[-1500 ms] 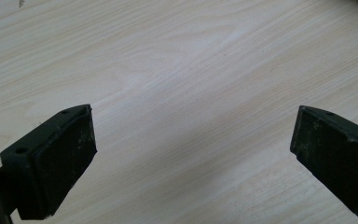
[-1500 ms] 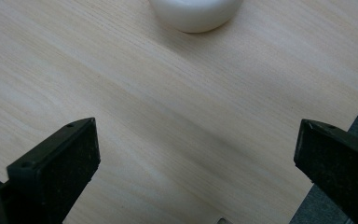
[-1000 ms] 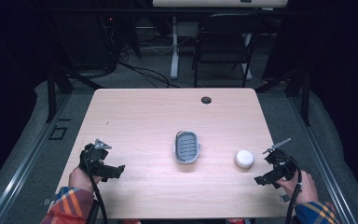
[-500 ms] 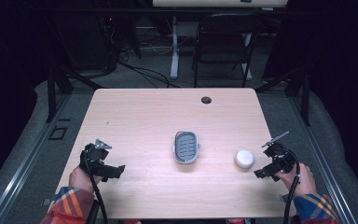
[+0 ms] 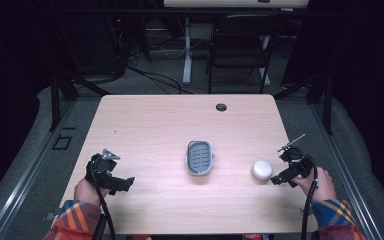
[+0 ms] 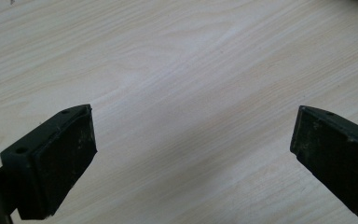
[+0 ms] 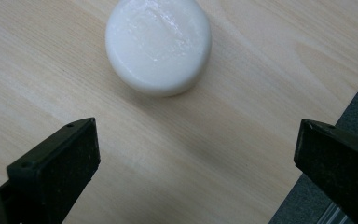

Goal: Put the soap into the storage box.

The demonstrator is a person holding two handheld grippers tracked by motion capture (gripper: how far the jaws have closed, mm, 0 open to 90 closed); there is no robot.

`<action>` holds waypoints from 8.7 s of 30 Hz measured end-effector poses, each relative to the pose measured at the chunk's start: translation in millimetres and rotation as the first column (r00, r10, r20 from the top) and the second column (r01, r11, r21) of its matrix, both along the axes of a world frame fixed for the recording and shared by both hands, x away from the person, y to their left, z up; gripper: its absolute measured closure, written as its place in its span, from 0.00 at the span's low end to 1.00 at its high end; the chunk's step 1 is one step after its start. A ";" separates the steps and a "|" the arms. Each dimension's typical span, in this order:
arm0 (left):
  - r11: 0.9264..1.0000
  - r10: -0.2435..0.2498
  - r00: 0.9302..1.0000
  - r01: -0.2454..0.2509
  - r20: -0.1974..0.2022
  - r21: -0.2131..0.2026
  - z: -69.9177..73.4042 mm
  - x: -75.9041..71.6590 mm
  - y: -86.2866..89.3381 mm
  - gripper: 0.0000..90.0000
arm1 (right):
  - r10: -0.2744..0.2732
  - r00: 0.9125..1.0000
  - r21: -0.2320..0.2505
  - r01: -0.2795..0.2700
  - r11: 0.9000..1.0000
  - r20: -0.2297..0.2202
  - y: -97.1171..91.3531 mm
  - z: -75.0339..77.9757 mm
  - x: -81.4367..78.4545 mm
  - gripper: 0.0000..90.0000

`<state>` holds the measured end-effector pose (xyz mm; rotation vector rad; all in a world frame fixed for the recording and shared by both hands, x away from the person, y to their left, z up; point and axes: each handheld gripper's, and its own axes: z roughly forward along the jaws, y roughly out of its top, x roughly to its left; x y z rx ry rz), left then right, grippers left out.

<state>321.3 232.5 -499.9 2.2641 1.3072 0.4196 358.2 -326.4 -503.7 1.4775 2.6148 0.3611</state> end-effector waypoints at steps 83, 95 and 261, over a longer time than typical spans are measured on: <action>1.000 -0.025 0.999 0.024 -0.038 -0.004 -1.9 2.1 -0.8 0.00 | 0.071 0.974 -0.124 -0.100 0.987 -0.214 62.2 -40.1 64.7 0.26; 1.000 -0.025 0.999 0.025 -0.041 -0.001 -2.1 2.4 -1.1 0.00 | 0.080 0.974 -0.132 -0.109 0.985 -0.210 62.5 -40.3 63.9 0.27; 0.999 -0.050 0.996 0.051 -0.068 0.018 -4.6 5.0 -3.4 0.00 | 0.431 0.881 -0.122 -0.458 0.880 -0.195 267.2 6.5 109.9 0.27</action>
